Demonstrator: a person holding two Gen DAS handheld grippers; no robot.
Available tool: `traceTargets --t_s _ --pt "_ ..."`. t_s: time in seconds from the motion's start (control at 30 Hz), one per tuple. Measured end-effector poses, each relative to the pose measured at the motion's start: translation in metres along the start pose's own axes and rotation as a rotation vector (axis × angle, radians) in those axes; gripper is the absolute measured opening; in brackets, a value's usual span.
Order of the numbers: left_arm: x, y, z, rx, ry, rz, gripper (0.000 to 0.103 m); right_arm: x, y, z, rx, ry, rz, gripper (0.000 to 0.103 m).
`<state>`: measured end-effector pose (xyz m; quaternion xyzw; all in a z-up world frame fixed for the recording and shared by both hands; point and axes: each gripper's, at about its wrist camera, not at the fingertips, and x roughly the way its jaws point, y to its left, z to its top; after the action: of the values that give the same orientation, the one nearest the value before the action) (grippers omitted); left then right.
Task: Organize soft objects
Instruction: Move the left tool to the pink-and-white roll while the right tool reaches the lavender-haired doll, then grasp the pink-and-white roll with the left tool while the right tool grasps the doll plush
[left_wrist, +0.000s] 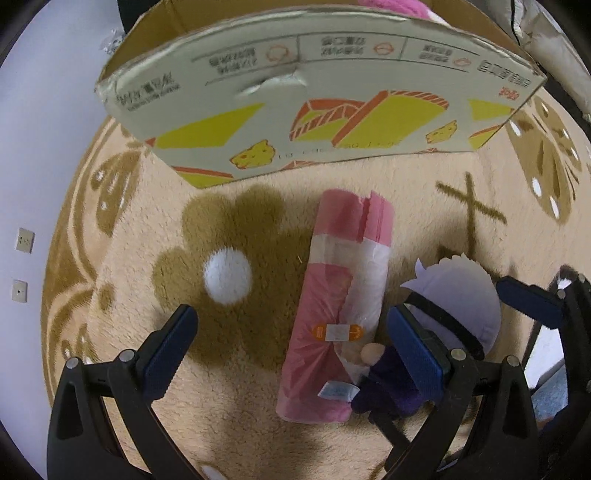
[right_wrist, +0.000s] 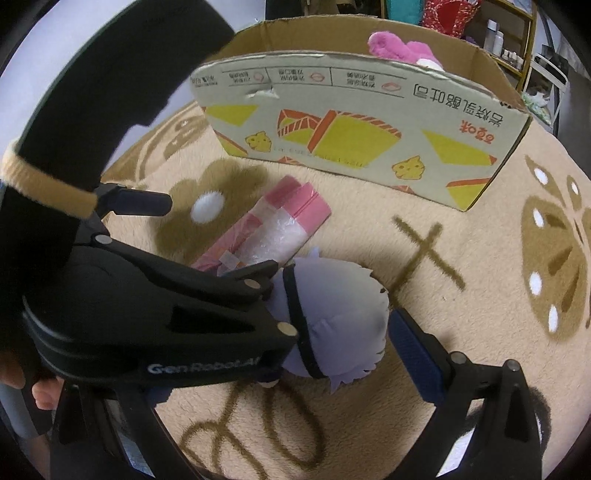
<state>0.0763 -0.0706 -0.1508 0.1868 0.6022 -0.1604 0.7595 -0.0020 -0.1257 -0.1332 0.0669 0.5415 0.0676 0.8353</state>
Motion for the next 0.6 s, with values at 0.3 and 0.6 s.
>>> traceTargets --t_s 0.3,0.6 --pt "0.015 0.019 -0.003 -0.039 0.027 -0.007 0.101 0.023 0.015 0.001 -0.039 0.03 -0.026 0.103" --pt "0.024 0.021 -0.002 -0.043 0.029 0.0 0.101 0.047 0.024 -0.004 -0.054 0.081 -0.03 0.103"
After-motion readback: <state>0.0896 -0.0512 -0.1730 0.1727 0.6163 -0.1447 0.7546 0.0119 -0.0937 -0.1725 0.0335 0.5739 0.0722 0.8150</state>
